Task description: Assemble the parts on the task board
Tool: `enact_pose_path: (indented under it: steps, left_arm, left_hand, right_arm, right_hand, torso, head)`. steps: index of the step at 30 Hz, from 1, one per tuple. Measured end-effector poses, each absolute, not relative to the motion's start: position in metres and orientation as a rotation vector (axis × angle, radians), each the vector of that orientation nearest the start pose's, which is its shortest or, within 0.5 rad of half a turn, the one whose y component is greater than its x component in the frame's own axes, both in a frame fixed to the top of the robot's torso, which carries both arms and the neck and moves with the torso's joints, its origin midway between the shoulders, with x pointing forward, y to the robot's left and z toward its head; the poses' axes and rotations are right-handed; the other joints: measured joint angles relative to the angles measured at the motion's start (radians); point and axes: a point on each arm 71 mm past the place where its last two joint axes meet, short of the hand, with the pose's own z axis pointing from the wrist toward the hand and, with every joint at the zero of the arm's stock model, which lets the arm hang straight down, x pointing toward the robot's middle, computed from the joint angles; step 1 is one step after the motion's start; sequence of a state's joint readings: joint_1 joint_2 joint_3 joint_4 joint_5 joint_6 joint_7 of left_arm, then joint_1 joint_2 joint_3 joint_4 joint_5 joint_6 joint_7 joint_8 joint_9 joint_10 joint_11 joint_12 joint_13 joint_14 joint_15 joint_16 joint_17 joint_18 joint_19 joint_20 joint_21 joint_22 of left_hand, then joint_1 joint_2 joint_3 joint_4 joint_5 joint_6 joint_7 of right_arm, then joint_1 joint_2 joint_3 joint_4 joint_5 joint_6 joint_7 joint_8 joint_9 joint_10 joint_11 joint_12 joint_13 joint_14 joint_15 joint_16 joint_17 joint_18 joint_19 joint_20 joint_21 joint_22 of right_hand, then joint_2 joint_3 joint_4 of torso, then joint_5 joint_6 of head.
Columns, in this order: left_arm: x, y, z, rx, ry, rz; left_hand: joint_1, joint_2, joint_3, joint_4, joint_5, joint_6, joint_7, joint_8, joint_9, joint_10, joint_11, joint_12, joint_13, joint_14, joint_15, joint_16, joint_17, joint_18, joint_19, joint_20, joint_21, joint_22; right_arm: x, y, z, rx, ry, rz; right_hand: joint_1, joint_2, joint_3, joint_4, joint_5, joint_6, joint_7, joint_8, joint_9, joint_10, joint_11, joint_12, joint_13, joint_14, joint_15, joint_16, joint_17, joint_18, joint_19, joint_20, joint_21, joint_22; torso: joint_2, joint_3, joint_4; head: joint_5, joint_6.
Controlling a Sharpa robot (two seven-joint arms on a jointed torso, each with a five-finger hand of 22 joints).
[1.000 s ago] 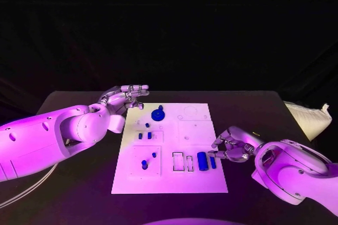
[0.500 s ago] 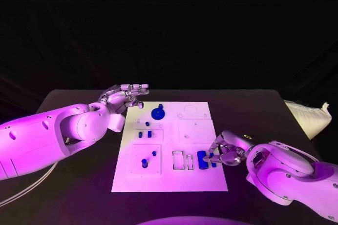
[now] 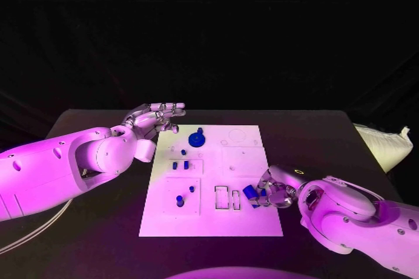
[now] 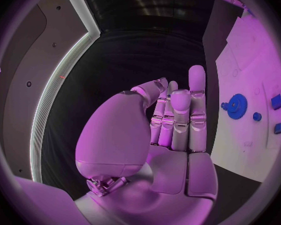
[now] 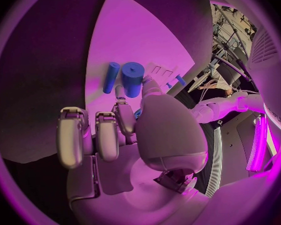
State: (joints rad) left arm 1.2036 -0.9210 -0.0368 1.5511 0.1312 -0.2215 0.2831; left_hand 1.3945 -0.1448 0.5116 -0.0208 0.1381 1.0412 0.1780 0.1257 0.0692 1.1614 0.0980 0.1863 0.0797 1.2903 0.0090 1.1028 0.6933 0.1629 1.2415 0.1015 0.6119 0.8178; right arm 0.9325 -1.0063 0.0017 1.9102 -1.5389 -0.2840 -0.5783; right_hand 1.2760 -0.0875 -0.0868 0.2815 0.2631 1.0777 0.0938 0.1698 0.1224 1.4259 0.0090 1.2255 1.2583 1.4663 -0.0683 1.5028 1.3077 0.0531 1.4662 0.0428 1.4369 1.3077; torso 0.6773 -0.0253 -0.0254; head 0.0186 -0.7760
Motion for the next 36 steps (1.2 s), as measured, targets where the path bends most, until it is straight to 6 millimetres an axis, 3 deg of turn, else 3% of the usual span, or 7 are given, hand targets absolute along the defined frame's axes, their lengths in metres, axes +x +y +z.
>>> enact_pose_path:
  steps: [6, 15, 20, 28, 36]
  left_arm:
    - [0.483, 0.238, -0.183, -1.325, 1.486, -1.56]
    - [0.483, 0.239, -0.183, -1.327, 1.487, -1.558]
    - [0.483, 0.239, -0.183, -1.328, 1.488, -1.557]
    - [0.483, 0.239, -0.183, -1.329, 1.492, -1.557]
    - [0.483, 0.239, -0.183, -1.33, 1.494, -1.557]
  left_hand:
    - [0.0, 0.0, 0.0, 0.0, 0.0, 0.0, 0.0, 0.0, 0.0, 0.0, 0.0, 0.0, 0.0, 0.0, 0.0, 0.0, 0.0, 0.0, 0.0, 0.0, 0.0, 0.0]
    - [0.0, 0.0, 0.0, 0.0, 0.0, 0.0, 0.0, 0.0, 0.0, 0.0, 0.0, 0.0, 0.0, 0.0, 0.0, 0.0, 0.0, 0.0, 0.0, 0.0, 0.0, 0.0]
    - [0.0, 0.0, 0.0, 0.0, 0.0, 0.0, 0.0, 0.0, 0.0, 0.0, 0.0, 0.0, 0.0, 0.0, 0.0, 0.0, 0.0, 0.0, 0.0, 0.0, 0.0, 0.0]
    - [0.0, 0.0, -0.003, -0.003, 0.0, 0.0, 0.0, 0.0, 0.0, -0.003, 0.003, 0.004, 0.0, 0.0, 0.0, 0.0, -0.004, 0.0, 0.0, 0.0, 0.0, -0.001]
    - [0.0, 0.0, -0.003, -0.003, 0.0, 0.0, 0.0, 0.0, 0.0, -0.003, 0.003, 0.004, 0.0, 0.0, 0.0, 0.0, -0.004, 0.0, 0.0, 0.0, -0.004, -0.001]
  right_arm:
    - [0.368, -0.184, -0.257, 0.042, 1.992, 0.453]
    - [0.375, -0.176, -0.259, 0.03, 1.974, 0.458]
    - [0.376, -0.174, -0.259, 0.024, 1.967, 0.46]
    - [0.371, -0.179, -0.259, 0.068, 1.947, 0.468]
    - [0.364, -0.175, -0.244, 0.185, 1.913, 0.546]
  right_hand:
    - [0.004, 0.005, -0.01, 0.007, 0.01, 0.0, 0.0, 0.008, 0.008, 0.0, 0.0, 0.0, 0.005, 0.0, 0.0, 0.0, 0.0, 0.0, 0.0, 0.0, 0.0, 0.0]
    - [-0.003, 0.032, -0.02, 0.005, 0.031, 0.002, -0.002, 0.02, 0.015, 0.0, 0.0, 0.0, 0.016, 0.0, 0.0, 0.0, 0.0, 0.0, 0.0, 0.0, 0.004, 0.0]
    - [0.02, 0.053, -0.017, -0.01, 0.048, 0.028, -0.014, 0.039, 0.026, 0.007, -0.007, 0.016, 0.036, 0.0, 0.0, 0.006, 0.0, 0.0, 0.0, 0.0, 0.011, 0.0]
    - [0.032, 0.045, 0.016, -0.043, 0.059, 0.036, -0.022, 0.053, 0.036, 0.017, -0.017, 0.035, 0.051, -0.001, -0.006, 0.01, 0.0, 0.0, 0.0, -0.007, 0.016, 0.0]
    - [0.033, 0.045, 0.028, -0.033, 0.099, 0.036, -0.022, 0.054, 0.035, 0.021, -0.021, 0.028, 0.054, 0.0, -0.007, 0.01, 0.0, 0.0, 0.0, -0.007, 0.016, 0.0]
  torso:
    - [0.0, 0.0006, 0.0002]
    - [0.0, 0.0003, 0.0011]
    - [0.0, 0.0, -0.0001]
    - [-0.001, 0.0006, 0.0]
    - [-0.002, 0.0009, -0.0006]
  head:
    - [0.001, -0.001]
    - [0.002, -0.004]
    - [0.004, -0.005]
    - [0.004, -0.005]
    - [0.005, -0.002]
